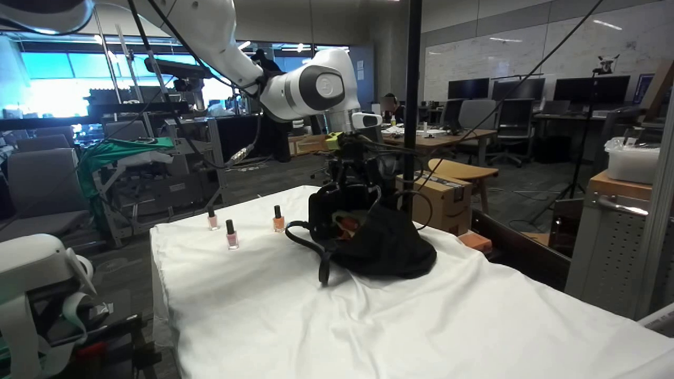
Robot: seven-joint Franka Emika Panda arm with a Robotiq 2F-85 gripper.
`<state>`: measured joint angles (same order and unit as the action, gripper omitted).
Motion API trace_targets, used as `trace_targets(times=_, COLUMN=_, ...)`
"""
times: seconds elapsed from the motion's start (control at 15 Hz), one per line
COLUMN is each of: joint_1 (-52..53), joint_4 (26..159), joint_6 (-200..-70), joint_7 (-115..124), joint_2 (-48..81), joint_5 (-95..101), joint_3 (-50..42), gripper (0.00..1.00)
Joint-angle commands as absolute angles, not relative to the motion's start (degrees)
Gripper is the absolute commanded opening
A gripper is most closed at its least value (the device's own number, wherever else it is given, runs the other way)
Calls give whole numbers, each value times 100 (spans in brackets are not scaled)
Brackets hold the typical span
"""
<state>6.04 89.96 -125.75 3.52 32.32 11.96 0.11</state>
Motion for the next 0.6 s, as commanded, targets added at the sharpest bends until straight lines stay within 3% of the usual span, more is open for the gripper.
trace_targets(times=0.0, joint_1=546, joint_4=9504, joint_6=-12140, joint_7=222, joint_2=2679, joint_5=921, joint_3=120, gripper=100)
trace_targets(times=0.53, joint_1=544, joint_4=11269, joint_6=-11806, joint_7=275, joint_2=1354, joint_5=499, joint_3=295, gripper=100)
